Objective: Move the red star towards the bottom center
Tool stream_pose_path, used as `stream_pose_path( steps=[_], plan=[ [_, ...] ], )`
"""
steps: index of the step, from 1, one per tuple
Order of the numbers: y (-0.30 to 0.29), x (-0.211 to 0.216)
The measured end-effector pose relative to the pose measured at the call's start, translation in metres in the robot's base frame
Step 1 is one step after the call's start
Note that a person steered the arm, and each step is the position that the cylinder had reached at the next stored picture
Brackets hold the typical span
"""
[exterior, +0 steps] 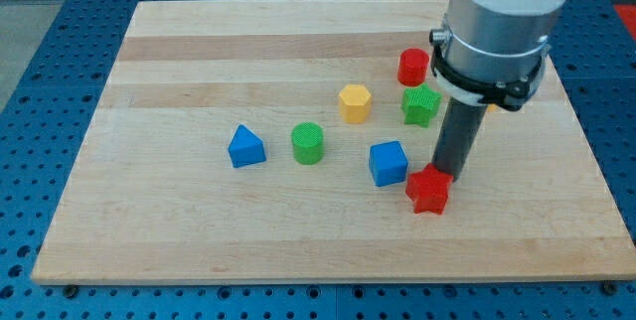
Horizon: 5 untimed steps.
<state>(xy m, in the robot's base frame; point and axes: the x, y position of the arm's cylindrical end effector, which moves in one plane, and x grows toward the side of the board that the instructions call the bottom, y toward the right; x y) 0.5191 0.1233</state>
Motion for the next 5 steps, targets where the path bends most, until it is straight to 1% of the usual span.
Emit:
stream_pose_path(
  steps=[1,5],
  plan=[
    [0.0,0.019],
    [-0.01,0.051]
  ],
)
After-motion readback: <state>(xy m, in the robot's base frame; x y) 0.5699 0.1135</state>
